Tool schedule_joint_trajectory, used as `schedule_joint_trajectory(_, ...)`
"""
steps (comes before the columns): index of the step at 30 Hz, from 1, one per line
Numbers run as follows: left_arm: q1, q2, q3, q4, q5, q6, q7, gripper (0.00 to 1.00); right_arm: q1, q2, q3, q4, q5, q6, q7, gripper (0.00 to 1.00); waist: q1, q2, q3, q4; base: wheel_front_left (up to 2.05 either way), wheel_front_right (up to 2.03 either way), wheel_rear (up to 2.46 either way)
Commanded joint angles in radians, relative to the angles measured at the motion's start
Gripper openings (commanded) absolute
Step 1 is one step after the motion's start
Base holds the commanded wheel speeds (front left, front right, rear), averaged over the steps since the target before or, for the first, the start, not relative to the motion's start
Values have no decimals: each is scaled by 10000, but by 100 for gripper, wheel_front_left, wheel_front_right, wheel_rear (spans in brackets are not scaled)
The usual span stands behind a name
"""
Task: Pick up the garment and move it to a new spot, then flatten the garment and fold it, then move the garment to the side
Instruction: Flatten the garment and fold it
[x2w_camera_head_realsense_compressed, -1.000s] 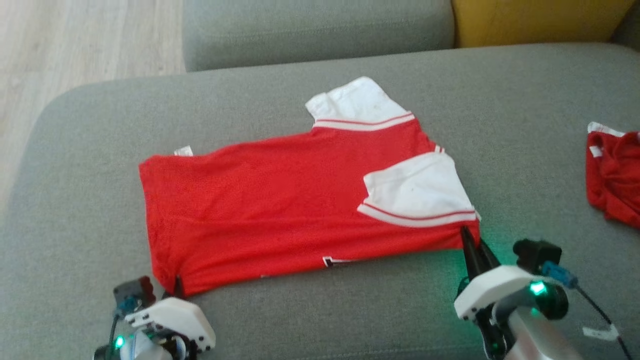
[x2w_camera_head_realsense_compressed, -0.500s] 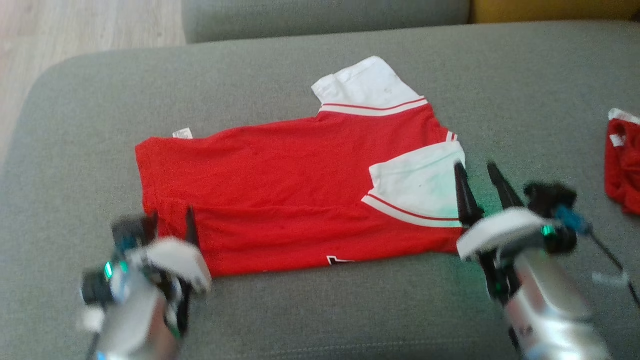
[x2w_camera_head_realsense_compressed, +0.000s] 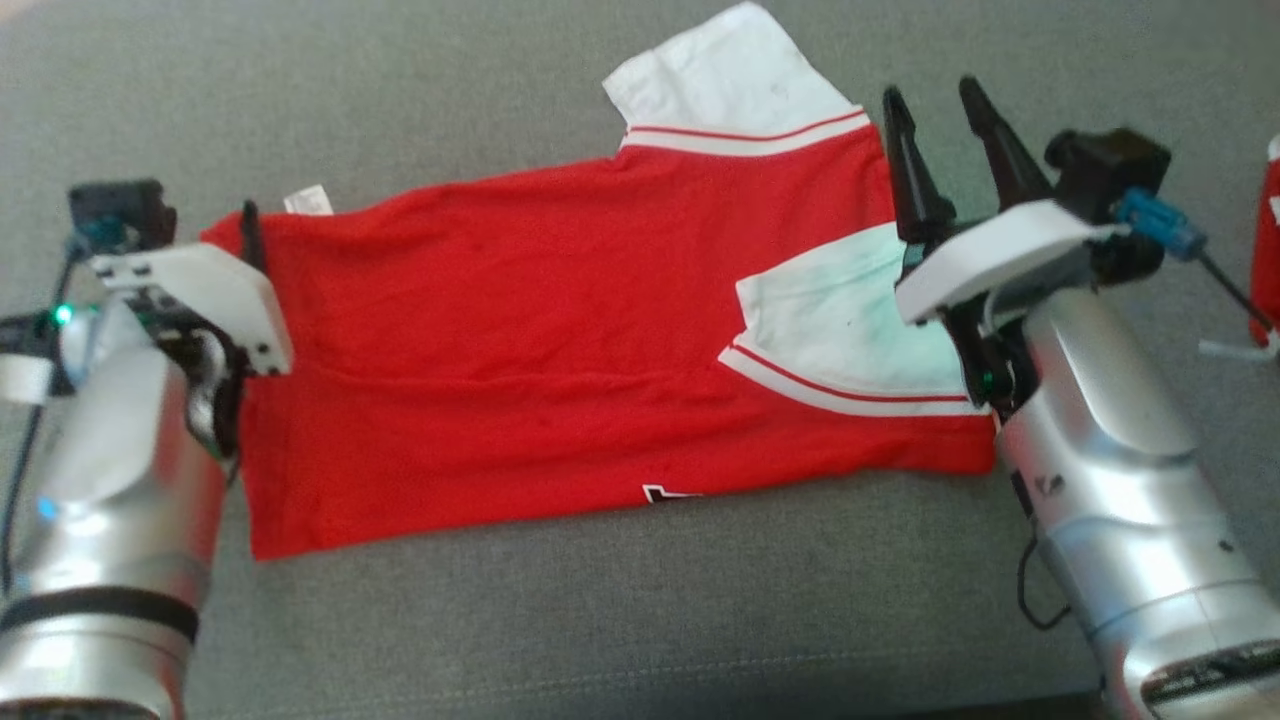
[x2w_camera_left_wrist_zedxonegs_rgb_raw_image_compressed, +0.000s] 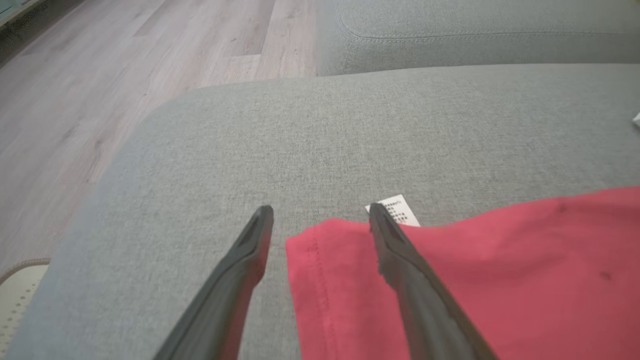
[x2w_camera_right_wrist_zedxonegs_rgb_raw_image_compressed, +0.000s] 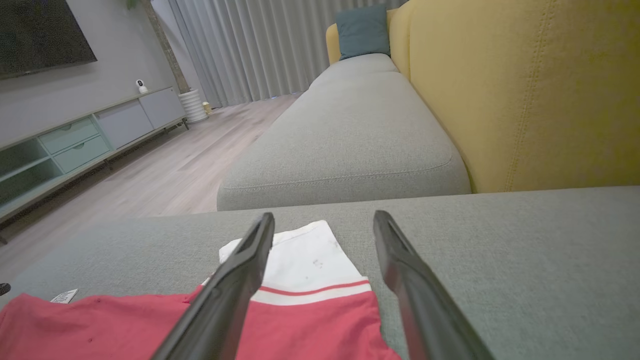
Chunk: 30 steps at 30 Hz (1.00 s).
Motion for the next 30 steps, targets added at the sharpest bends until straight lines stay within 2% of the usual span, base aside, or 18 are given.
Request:
schedule_joint_trajectory(1, -619, 592, 249, -55, 22, -120, 83, 100, -394, 20, 272, -227, -38, -9, -27, 100, 0, 0, 362, -91, 0, 0, 0)
schedule_joint_trajectory(5, -1070, 748, 97, 491, 66, -336, 364, 100, -759, -54, 401, -123, 56, -9, -79, 100, 0, 0, 662, -82, 0, 0, 0)
schedule_joint_trajectory(17, -1480, 384, -270, 1461, -83, -880, 919, 100, -1520, -454, 543, 510, 84, -9, 31, 100, 0, 0, 838, 396, 0, 0, 0)
schedule_joint_trajectory(18, -1508, 303, -281, 1501, -128, -925, 956, 91, -1619, -484, 574, 616, 62, -9, 122, 100, 0, 0, 868, 454, 0, 0, 0)
schedule_joint_trajectory(19, -1549, 241, -288, 1534, -173, -976, 978, 63, -1743, -506, 593, 721, 49, -9, 209, 100, 0, 0, 914, 509, 0, 0, 0)
schedule_joint_trajectory(20, -1583, 194, -308, 1564, -194, -1008, 982, 40, -1877, -518, 617, 839, 32, -9, 301, 100, 0, 0, 949, 554, 0, 0, 0)
schedule_joint_trajectory(21, -1614, 111, -342, 1587, -216, -1051, 994, 0, -2015, -536, 638, 966, 6, -9, 397, 100, 0, 0, 989, 620, 0, 0, 0)
schedule_joint_trajectory(30, -2161, -535, -591, 1451, -360, -1318, 482, 0, -3485, -781, 560, 2599, -439, -9, 1378, 100, 0, 0, 1563, 1466, 0, 0, 0)
